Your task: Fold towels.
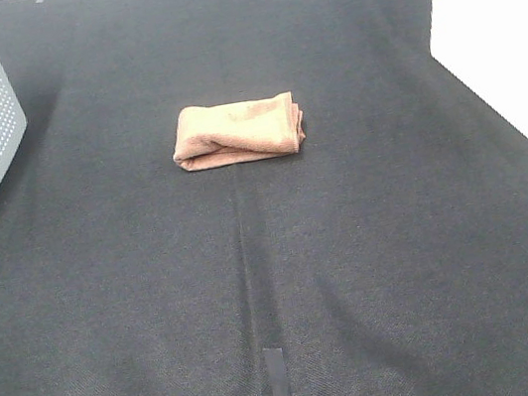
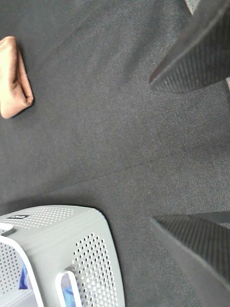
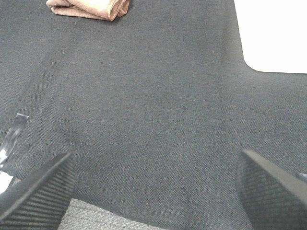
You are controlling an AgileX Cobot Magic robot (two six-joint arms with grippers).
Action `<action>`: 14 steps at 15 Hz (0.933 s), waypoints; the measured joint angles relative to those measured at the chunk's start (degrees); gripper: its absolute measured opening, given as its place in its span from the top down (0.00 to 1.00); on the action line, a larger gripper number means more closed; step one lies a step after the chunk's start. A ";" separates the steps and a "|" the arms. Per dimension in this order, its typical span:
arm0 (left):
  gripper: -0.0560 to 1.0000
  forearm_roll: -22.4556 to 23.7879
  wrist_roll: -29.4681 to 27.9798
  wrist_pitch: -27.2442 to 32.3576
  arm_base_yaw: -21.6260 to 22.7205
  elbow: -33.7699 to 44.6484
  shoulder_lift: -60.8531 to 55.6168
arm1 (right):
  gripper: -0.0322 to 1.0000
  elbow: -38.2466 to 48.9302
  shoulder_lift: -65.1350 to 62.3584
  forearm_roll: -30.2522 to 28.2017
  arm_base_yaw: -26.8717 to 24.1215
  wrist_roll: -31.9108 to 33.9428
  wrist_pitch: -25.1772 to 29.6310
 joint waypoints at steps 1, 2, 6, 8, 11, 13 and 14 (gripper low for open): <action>0.30 -0.40 0.00 -0.11 0.00 0.00 0.00 | 0.14 0.00 0.00 0.00 0.00 0.00 0.00; 0.30 -0.40 0.00 -0.11 0.00 0.00 0.00 | 0.14 0.00 0.00 0.00 0.00 0.00 0.00; 0.30 -2.35 1.49 -0.11 0.00 0.00 0.00 | 0.14 0.00 0.00 0.06 0.00 0.00 0.00; 0.30 -2.69 1.49 -0.11 0.00 0.00 0.00 | 0.14 0.00 0.00 0.11 0.00 0.00 0.00; 0.30 -2.69 1.55 -0.11 0.00 0.00 0.00 | 0.14 0.00 0.00 0.11 0.00 0.00 0.00; 0.30 -2.69 1.55 -0.11 1.43 0.00 0.00 | 0.14 0.00 0.00 0.17 -1.09 0.00 0.00; 0.30 -2.69 1.55 -0.11 3.27 0.00 -0.11 | 0.14 0.00 0.00 0.17 -2.18 0.00 0.00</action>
